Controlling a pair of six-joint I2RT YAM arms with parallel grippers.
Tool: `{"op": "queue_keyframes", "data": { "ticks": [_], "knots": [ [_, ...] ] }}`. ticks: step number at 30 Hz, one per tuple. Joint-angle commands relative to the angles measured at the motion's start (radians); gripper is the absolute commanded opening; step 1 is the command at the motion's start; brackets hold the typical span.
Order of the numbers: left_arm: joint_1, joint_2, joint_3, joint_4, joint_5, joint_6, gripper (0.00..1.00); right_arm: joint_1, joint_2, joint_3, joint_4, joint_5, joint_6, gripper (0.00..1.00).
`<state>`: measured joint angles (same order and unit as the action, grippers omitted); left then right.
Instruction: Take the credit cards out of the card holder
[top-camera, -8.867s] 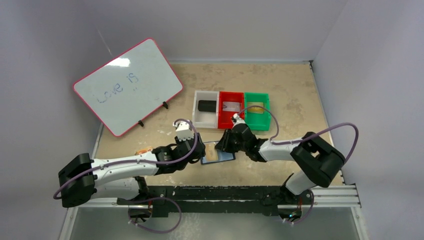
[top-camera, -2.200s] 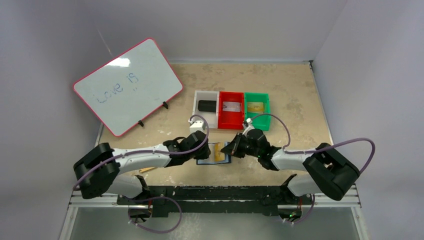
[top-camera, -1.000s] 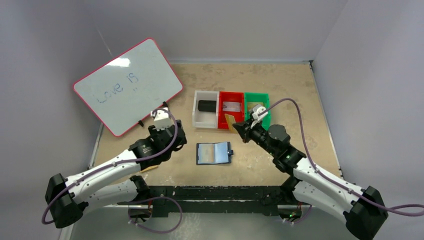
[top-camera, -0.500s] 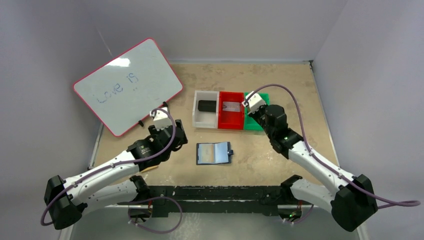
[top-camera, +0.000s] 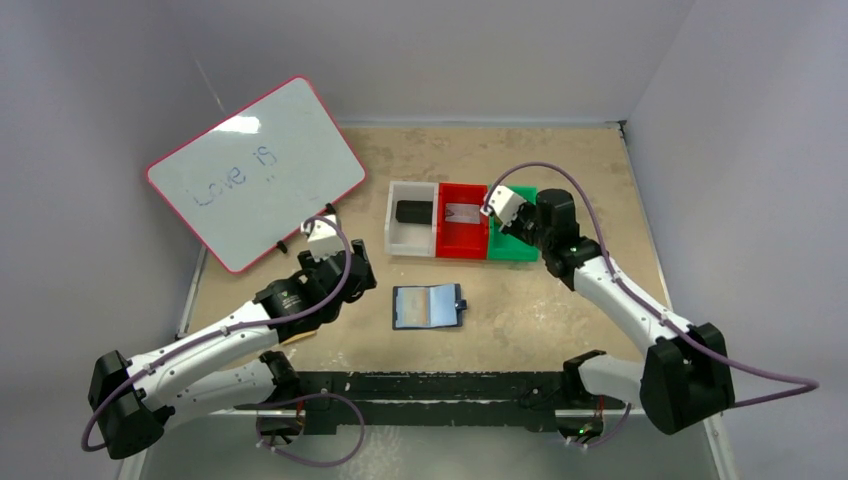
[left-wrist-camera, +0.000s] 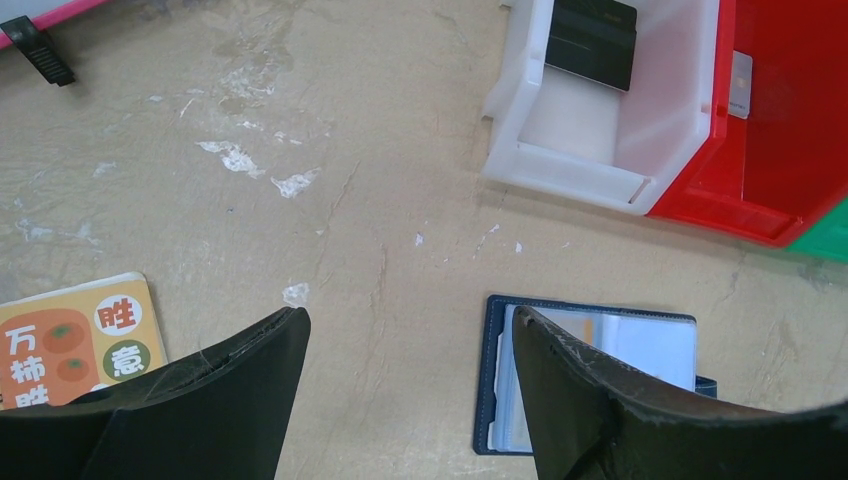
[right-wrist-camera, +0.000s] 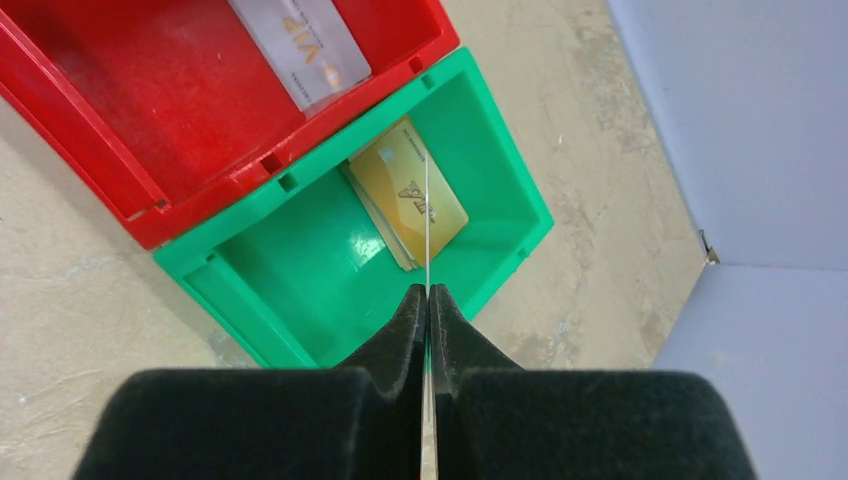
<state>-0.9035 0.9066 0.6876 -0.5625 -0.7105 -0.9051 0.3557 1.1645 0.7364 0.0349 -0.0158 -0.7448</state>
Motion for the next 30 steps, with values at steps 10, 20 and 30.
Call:
{"op": "queue_keyframes", "data": {
  "ticks": [10, 20, 30],
  "knots": [
    [0.005, -0.056, -0.005, 0.006, 0.006, 0.019, 0.75, -0.102, 0.194, 0.122, 0.035, -0.134, -0.180, 0.00],
    [0.005, -0.060, 0.007, -0.010, 0.003, 0.022, 0.75, -0.103, 0.334, 0.222, -0.020, -0.188, -0.253, 0.00],
    [0.005, -0.072, 0.036, -0.053, -0.015, 0.027, 0.75, -0.120, 0.431, 0.222, 0.046, -0.246, -0.311, 0.00]
  ]
}}
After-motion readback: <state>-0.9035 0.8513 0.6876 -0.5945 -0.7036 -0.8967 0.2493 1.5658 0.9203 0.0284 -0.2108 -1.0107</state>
